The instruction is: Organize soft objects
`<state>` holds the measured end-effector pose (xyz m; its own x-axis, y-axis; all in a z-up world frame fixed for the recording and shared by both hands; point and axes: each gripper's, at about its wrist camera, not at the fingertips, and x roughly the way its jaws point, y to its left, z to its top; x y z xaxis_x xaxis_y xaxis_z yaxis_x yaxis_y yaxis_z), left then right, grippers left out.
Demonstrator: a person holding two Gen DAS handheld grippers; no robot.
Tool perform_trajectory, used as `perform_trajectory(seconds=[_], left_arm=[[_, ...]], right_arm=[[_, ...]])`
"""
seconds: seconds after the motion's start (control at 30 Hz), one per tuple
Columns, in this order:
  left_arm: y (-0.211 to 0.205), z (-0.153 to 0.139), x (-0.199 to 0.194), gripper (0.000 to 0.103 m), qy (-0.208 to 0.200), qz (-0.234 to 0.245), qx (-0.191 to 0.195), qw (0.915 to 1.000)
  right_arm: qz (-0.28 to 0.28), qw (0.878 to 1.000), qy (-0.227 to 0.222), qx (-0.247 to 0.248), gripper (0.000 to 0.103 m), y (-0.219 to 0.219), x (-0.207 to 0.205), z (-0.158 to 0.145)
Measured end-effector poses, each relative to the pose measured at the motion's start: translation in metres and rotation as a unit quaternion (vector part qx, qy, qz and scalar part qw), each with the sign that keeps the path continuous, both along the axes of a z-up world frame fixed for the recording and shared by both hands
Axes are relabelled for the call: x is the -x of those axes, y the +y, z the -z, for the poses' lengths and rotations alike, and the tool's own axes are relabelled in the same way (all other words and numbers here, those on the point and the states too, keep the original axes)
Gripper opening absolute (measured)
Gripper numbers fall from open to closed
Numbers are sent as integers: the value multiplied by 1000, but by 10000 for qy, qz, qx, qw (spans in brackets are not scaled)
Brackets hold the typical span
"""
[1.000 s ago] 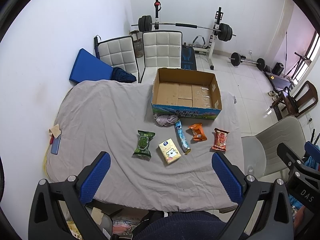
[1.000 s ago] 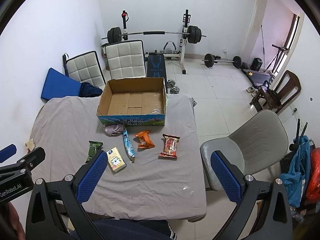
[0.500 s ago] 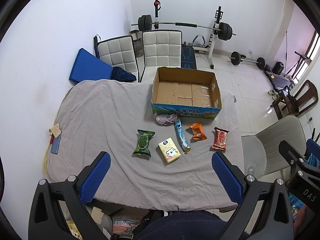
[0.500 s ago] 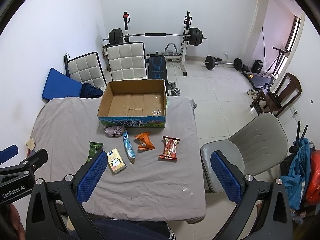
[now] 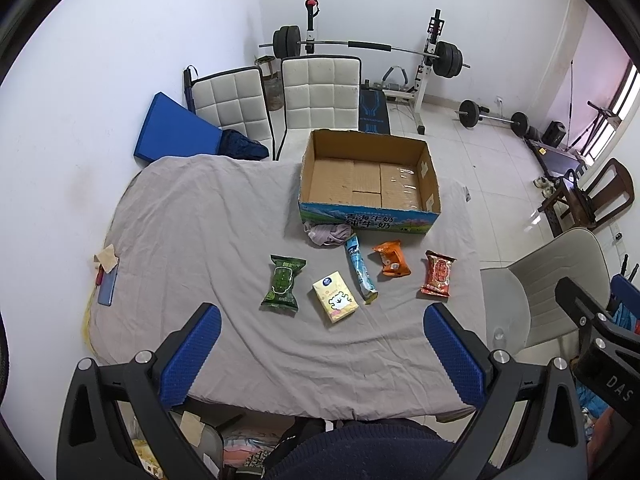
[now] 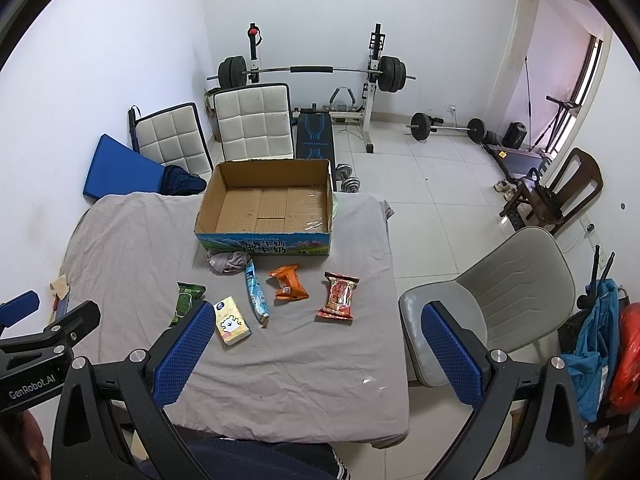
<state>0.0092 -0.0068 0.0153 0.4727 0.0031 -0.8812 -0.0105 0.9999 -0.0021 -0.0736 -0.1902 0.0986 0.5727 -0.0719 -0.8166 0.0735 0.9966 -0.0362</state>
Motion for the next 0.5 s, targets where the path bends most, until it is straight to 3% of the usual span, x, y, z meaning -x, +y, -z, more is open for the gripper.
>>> perform_trajectory(seconds=[0.1,0.23,0.5], left_arm=[[3,14,-14,103,75,-78,86,9999],[21,55,-43,103,396,-400,396,9976],[42,185,-103,103,1555,-940,786,9802]], right_arm=[[62,9998,152,-74,103,-5,-6,11],[236,9986,450,-121,103,-22,-29,42],[589,9871,1474,-190,103,-70,-104,164]])
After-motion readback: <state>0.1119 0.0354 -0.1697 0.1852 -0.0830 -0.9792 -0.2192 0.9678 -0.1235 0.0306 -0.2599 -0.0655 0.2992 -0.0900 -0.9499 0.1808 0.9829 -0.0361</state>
